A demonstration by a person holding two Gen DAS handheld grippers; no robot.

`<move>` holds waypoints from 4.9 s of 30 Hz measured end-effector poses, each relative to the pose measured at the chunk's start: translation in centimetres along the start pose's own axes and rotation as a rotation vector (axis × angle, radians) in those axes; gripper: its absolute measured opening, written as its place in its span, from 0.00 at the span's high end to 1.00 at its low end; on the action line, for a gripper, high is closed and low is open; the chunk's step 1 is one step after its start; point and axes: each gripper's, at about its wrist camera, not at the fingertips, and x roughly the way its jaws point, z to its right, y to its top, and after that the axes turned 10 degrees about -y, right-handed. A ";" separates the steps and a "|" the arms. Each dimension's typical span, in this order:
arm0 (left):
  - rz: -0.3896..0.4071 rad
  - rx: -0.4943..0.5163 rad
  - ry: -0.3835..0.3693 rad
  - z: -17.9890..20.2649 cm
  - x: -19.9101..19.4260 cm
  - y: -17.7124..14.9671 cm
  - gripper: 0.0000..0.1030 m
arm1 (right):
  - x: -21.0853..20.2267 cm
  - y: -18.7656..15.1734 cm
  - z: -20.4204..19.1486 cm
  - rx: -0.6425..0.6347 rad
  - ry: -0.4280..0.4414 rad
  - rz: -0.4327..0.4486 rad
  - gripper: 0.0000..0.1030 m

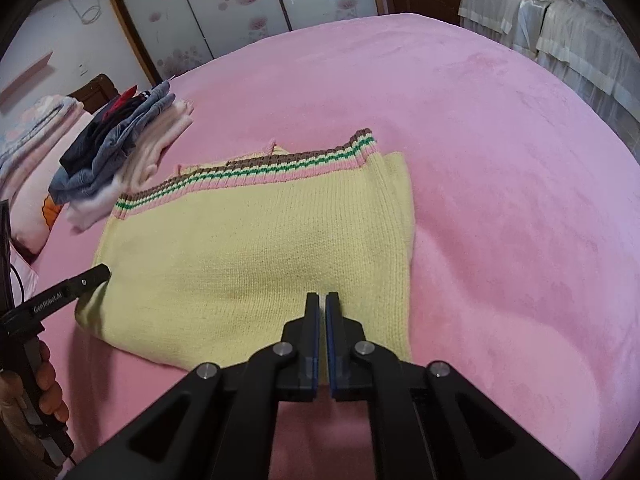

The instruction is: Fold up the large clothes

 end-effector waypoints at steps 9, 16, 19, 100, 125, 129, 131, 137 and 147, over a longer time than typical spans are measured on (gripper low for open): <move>0.020 0.014 0.006 2.8 -6.4 -0.7 0.32 | -5.4 -0.5 -0.6 0.015 0.003 0.053 0.77; 0.042 -0.003 -0.013 3.3 -10.7 -2.2 0.31 | -9.9 -1.7 -2.3 -0.021 0.016 0.128 0.77; 0.043 -0.024 -0.040 3.0 -11.8 -3.3 0.31 | -11.2 -2.3 -3.1 -0.039 0.027 0.151 0.76; 0.113 0.346 -0.337 19.1 -8.7 -4.5 0.29 | -6.8 -3.3 9.1 0.197 0.149 0.096 0.74; -0.152 0.133 -0.252 10.8 0.9 -5.5 0.56 | -1.8 -3.4 6.1 0.176 0.135 -0.026 0.85; -0.119 0.184 -0.203 11.3 -2.0 -5.4 0.43 | -5.3 -2.9 5.6 0.118 0.091 0.049 0.58; -0.093 0.194 -0.198 11.5 -3.9 -5.4 0.34 | -6.5 -2.7 5.5 0.105 0.091 0.065 0.44; -0.094 0.201 -0.214 11.4 -6.8 -5.1 0.27 | -8.5 -3.1 6.3 0.102 0.088 0.061 0.24; -0.202 0.096 -0.290 9.7 -3.4 -4.6 0.27 | -5.0 -3.0 6.6 0.110 0.157 -0.055 0.24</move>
